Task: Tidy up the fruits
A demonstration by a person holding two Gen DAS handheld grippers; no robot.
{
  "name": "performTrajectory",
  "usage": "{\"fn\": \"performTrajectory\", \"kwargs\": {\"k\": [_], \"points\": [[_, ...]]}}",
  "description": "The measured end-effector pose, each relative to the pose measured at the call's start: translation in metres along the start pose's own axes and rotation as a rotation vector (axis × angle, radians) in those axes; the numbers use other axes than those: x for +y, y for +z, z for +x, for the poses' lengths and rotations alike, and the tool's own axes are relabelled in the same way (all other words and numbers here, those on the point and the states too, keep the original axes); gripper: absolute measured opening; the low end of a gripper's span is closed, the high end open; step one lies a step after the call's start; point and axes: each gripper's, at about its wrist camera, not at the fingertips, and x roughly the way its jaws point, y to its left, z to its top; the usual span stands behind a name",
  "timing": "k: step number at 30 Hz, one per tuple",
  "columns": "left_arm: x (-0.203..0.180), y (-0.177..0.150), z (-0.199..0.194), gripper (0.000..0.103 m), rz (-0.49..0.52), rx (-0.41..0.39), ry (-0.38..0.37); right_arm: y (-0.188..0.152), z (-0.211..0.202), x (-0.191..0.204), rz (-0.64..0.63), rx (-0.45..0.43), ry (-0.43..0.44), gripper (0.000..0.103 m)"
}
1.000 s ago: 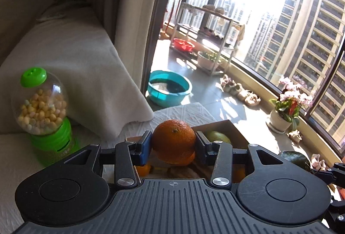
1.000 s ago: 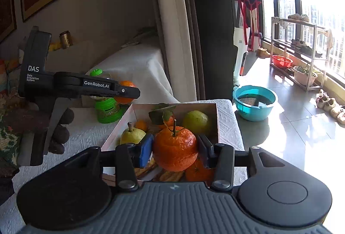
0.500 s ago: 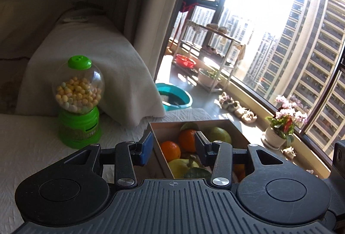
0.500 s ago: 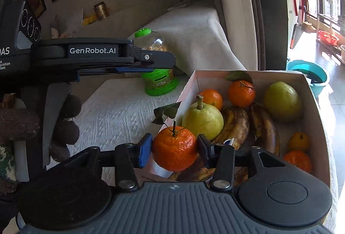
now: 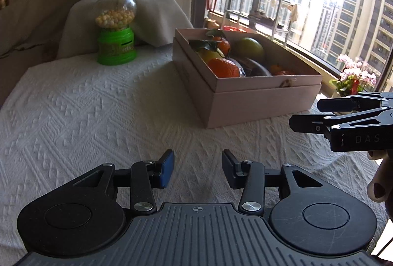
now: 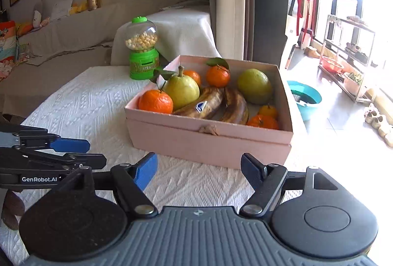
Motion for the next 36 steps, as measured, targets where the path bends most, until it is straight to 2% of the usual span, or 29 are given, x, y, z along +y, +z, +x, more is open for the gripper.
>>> {"fn": "performTrajectory", "kwargs": {"k": [4,5,8,12,13,15,20,30,36], "points": [[-0.016,-0.007,0.009,0.048,0.041,-0.012,0.046,-0.021,0.028,-0.010,0.080,0.086,-0.066,0.076],[-0.019,-0.009,0.010,0.049,0.035,-0.019,0.050,-0.025,0.027,-0.010,0.073,0.056,-0.082,0.076],[-0.022,-0.005,0.018,0.059,-0.002,-0.032,0.042,-0.025,0.031,-0.010,0.064,0.066,-0.098,0.079],[-0.035,-0.007,0.024,0.071,0.007,-0.051,0.068,-0.028,0.036,-0.018,0.079,0.063,-0.108,0.094],[-0.039,-0.007,0.025,0.071,0.024,-0.052,0.082,-0.029,0.037,-0.019,0.079,0.070,-0.120,0.099],[-0.043,-0.007,0.025,0.071,0.033,-0.053,0.093,-0.029,0.038,-0.024,0.108,0.071,-0.141,0.102],[-0.043,-0.006,0.025,0.070,0.011,-0.059,0.106,-0.038,0.033,-0.031,0.133,0.039,-0.183,0.103],[-0.048,-0.003,0.031,0.072,0.028,-0.057,0.150,-0.042,0.030,-0.031,0.147,0.018,-0.198,0.103],[-0.049,-0.003,0.031,0.072,0.031,-0.057,0.151,-0.043,0.030,-0.030,0.144,0.020,-0.202,0.103]]}}
